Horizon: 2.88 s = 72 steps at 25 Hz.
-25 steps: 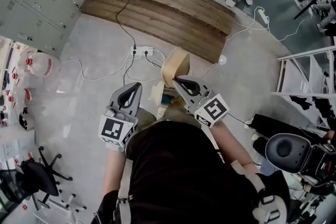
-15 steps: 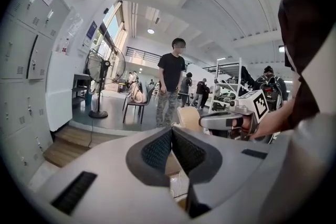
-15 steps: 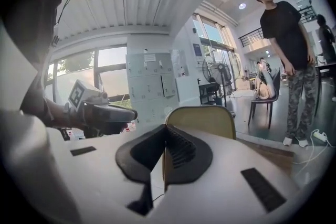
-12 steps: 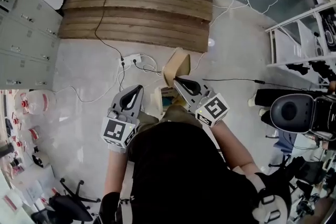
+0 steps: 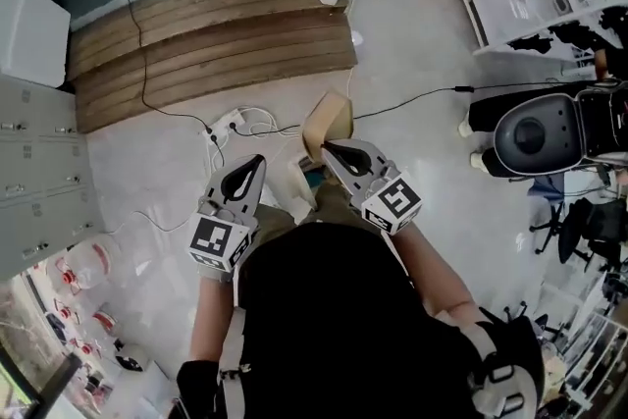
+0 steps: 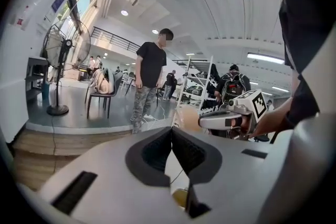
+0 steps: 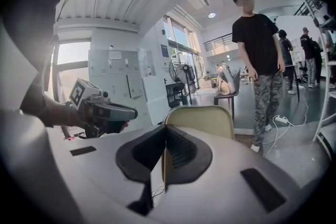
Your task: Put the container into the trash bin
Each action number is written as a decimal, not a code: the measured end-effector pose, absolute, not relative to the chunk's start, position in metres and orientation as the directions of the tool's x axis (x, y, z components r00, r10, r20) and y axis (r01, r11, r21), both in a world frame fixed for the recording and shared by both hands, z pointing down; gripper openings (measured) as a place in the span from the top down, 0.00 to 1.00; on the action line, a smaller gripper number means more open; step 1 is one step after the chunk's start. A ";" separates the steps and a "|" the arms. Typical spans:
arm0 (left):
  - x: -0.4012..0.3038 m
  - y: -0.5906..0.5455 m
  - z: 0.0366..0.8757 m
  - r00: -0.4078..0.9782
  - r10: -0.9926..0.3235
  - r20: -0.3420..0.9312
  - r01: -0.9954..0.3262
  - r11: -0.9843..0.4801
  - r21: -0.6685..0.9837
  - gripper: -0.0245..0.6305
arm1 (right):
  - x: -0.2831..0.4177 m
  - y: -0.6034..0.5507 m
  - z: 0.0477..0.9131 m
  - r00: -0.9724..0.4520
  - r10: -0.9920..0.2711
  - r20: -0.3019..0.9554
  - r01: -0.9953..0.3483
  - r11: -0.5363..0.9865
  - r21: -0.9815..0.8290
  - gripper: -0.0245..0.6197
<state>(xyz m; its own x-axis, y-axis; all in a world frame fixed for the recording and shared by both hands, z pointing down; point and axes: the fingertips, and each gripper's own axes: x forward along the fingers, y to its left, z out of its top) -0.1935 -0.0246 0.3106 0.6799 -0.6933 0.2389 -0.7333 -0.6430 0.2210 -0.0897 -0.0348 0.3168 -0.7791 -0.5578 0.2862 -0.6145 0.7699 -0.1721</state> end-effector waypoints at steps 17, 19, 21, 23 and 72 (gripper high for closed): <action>-0.112 -0.029 0.329 0.884 -0.369 0.287 -0.446 -0.850 0.280 0.95 | -0.009 0.004 0.358 -0.527 -0.760 0.382 -0.850 0.473 -0.231 0.93; -0.102 -0.026 0.334 0.891 -0.344 0.297 -0.428 -0.856 0.290 0.95 | 0.000 0.012 0.367 -0.511 -0.762 0.399 -0.860 0.451 -0.239 0.93; -0.093 -0.024 0.339 0.895 -0.323 0.308 -0.414 -0.860 0.300 0.95 | 0.009 0.018 0.378 -0.498 -0.760 0.418 -0.867 0.432 -0.247 0.93; -0.085 -0.025 0.346 0.897 -0.304 0.320 -0.402 -0.862 0.308 0.95 | 0.017 0.020 0.391 -0.486 -0.757 0.436 -0.874 0.413 -0.256 0.93; -0.079 0.007 0.448 0.727 -0.395 0.561 -0.641 -0.684 0.349 0.95 | 0.053 0.044 0.736 -0.573 -0.277 0.771 -0.789 0.442 -0.427 0.93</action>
